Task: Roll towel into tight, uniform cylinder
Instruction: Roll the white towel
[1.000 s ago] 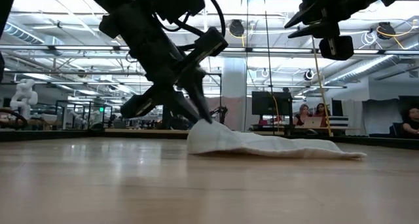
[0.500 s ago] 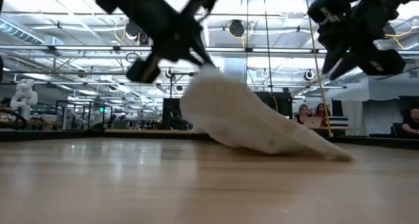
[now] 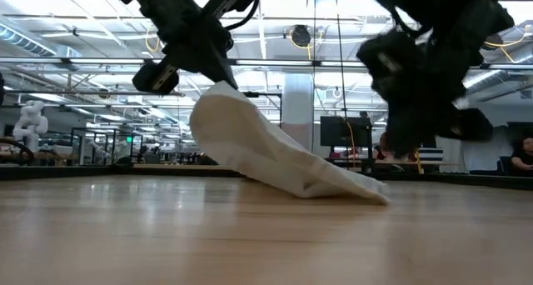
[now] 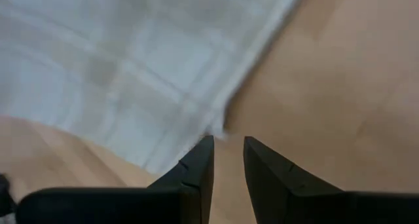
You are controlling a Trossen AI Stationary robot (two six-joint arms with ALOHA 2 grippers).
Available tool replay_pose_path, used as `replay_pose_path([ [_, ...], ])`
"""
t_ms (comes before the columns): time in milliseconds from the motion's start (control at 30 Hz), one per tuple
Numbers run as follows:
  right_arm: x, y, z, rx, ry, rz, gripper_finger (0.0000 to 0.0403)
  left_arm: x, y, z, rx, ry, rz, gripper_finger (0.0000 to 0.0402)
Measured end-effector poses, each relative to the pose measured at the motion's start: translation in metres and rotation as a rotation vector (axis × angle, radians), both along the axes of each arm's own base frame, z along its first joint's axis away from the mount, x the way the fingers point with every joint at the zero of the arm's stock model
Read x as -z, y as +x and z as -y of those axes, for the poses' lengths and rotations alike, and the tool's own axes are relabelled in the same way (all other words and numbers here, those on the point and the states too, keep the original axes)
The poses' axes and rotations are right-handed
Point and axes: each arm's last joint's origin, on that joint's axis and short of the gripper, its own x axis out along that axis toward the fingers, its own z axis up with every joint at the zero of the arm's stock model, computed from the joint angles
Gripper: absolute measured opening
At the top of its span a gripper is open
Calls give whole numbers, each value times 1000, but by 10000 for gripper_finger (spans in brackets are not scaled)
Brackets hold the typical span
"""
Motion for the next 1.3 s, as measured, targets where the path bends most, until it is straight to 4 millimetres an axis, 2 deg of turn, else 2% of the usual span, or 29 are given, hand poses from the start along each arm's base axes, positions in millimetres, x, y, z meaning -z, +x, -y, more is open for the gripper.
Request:
replay_pose_path([
  [233, 26, 9, -27, -1, 36, -10, 75, 1, -1, 0, 18, 12, -9, 0],
  [400, 27, 9, -32, -5, -66, 33, 79, 1, -1, 0, 23, 16, -8, 0],
  [733, 27, 8, -33, -119, -183, 39, 156, 1, -1, 0, 30, 34, -2, 0],
  [867, 29, 10, -32, -145, -203, 37, 164, 1, -1, 0, 29, 35, -2, 0],
  [1067, 34, 12, -30, -168, -217, 28, 122, 1, -1, 0, 29, 36, -2, 0],
  [1300, 42, 17, -32, -188, -187, 29, 15, 1, -1, 0, 29, 37, -1, 0],
])
